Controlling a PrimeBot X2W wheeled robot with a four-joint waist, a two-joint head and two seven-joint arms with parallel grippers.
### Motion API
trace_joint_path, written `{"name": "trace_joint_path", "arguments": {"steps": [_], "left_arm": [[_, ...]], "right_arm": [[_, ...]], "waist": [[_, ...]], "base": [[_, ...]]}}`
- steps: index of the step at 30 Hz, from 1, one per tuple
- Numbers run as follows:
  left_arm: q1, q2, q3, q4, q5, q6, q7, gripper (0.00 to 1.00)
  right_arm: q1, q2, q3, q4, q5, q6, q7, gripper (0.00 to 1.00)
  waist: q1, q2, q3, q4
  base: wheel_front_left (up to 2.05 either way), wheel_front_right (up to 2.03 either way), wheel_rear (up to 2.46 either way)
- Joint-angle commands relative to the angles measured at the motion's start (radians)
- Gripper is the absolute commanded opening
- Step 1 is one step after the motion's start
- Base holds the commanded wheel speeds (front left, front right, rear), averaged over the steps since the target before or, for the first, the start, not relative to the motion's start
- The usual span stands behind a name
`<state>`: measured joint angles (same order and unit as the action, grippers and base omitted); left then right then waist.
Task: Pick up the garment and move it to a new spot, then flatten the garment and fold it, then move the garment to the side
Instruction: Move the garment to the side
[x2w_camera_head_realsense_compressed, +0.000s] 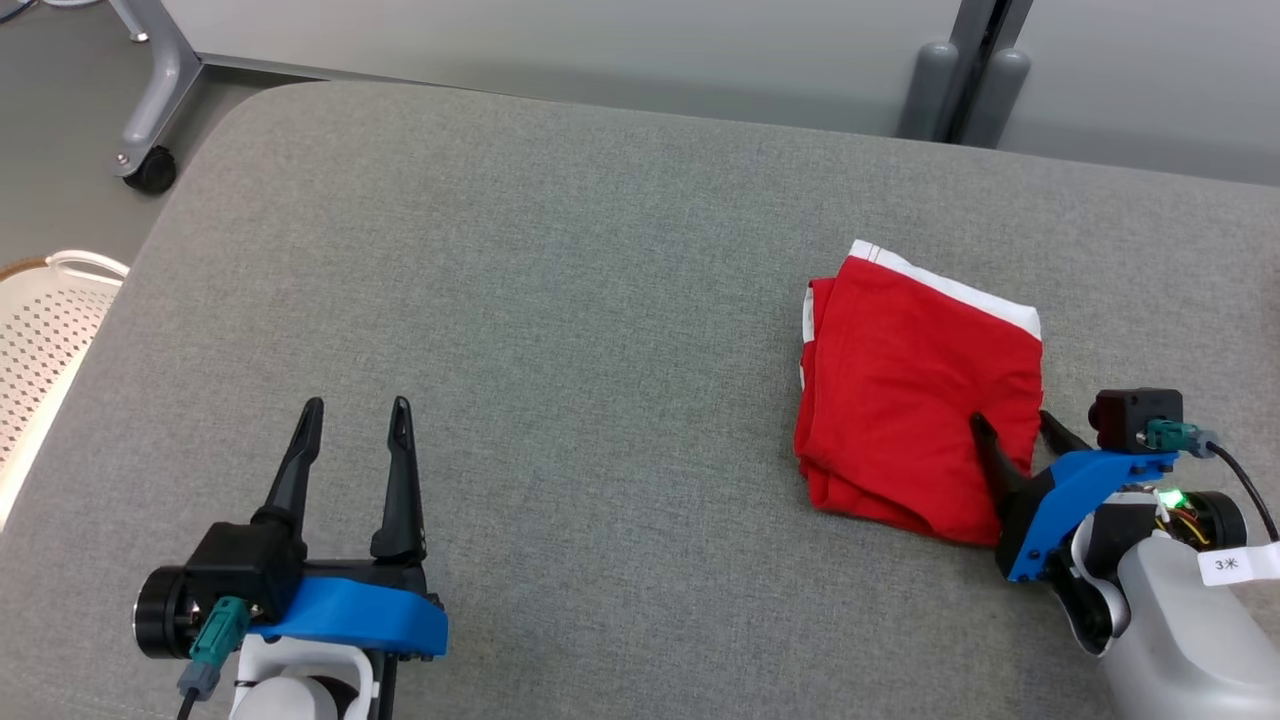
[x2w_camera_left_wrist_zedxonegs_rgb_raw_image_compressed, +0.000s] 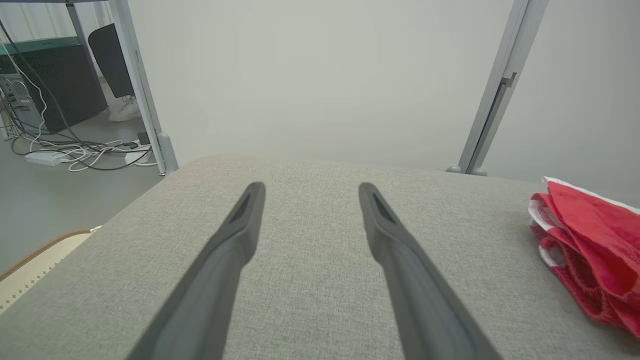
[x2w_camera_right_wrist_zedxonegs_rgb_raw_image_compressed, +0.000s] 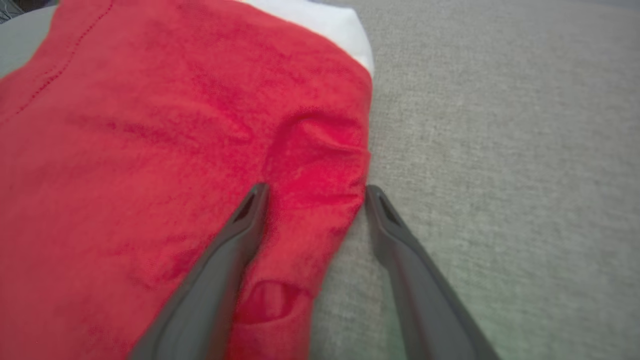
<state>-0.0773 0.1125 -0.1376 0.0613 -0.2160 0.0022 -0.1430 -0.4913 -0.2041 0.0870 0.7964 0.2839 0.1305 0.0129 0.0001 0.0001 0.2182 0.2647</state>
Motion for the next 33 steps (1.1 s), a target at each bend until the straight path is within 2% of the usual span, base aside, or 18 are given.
{"name": "trace_joint_path", "arguments": {"steps": [1, 3, 4, 5, 6, 15, 22, 23, 24, 25, 29, 33], "left_arm": [[-0.019, -0.004, -0.003, 0.005, -0.002, -0.002, -0.007, 1.0], [-0.025, -0.005, -0.008, 0.012, -0.004, -0.002, -0.01, 1.0], [-0.029, -0.006, -0.01, 0.015, -0.006, -0.002, -0.012, 1.0], [-0.032, -0.008, -0.012, 0.016, -0.009, -0.004, -0.014, 1.0], [-0.033, -0.008, -0.012, 0.019, -0.011, -0.003, -0.017, 1.0], [-0.032, -0.008, -0.015, 0.042, -0.021, 0.003, -0.036, 1.0], [-0.046, 0.003, -0.017, 0.044, -0.021, 0.005, -0.042, 1.0], [-0.055, 0.007, -0.017, 0.039, -0.018, 0.007, -0.04, 1.0], [-0.055, 0.007, -0.017, 0.039, -0.018, 0.007, -0.04, 1.0], [-0.063, 0.012, -0.018, 0.035, -0.014, 0.008, -0.037, 1.0], [-0.087, 0.023, -0.02, 0.023, -0.007, 0.009, -0.029, 1.0], [-0.105, 0.03, -0.023, 0.015, -0.002, 0.011, -0.025, 1.0]], "right_arm": [[-0.021, 0.005, 0.009, 0.025, 0.012, 0.001, -0.003, 1.0], [-0.024, 0.012, 0.026, 0.051, 0.027, 0.001, -0.003, 1.0], [-0.027, 0.018, 0.033, 0.059, 0.041, 0.001, -0.002, 0.58], [-0.03, 0.026, 0.043, 0.063, 0.054, 0.001, -0.005, 0.21], [-0.033, 0.027, 0.05, 0.065, 0.067, 0.001, -0.01, 0.0], [-0.038, -0.031, 0.113, 0.068, 0.108, -0.001, -0.072, 0.0], [0.024, -0.09, 0.171, -0.001, 0.146, 0.0, -0.1, 0.0], [0.042, -0.11, 0.18, -0.026, 0.158, 0.0, -0.098, 0.0], [0.042, -0.11, 0.18, -0.026, 0.158, 0.0, -0.098, 0.0], [0.055, -0.129, 0.183, -0.053, 0.166, 0.0, -0.097, 0.0], [0.069, -0.161, 0.177, -0.099, 0.179, 0.0, -0.09, 0.0], [0.069, -0.187, 0.168, -0.126, 0.182, 0.0, -0.088, 0.0]], "waist": [[-0.0001, -0.0001, 0.004, 0.001], [-0.0001, -0.0001, 0.008, 0.001], [-0.0001, -0.0001, 0.009, 0.0], [-0.0001, -0.0001, 0.01, -0.001], [-0.0001, -0.0001, 0.01, -0.003], [-0.0001, -0.0001, 0.003, -0.063], [-0.0001, -0.0001, 0.007, -0.175], [-0.0001, -0.0001, 0.013, -0.211], [-0.0001, -0.0001, 0.013, -0.211], [-0.0001, -0.0001, 0.022, -0.247], [-0.0001, -0.0001, 0.045, -0.312], [-0.0001, -0.0001, 0.065, -0.351]], "base": [[0.0, 0.0, 0.0], [0.0, 0.0, 0.0], [0.0, 0.0, 0.0], [0.0, 0.0, 0.0], [0.0, 0.0, 0.0], [0.0, 0.0, 0.0], [0.0, 0.0, 0.0], [0.0, 0.0, 0.0], [0.0, 0.0, 0.0], [0.0, 0.0, 0.0], [0.0, 0.0, 0.0], [0.0, 0.0, 0.0]]}}
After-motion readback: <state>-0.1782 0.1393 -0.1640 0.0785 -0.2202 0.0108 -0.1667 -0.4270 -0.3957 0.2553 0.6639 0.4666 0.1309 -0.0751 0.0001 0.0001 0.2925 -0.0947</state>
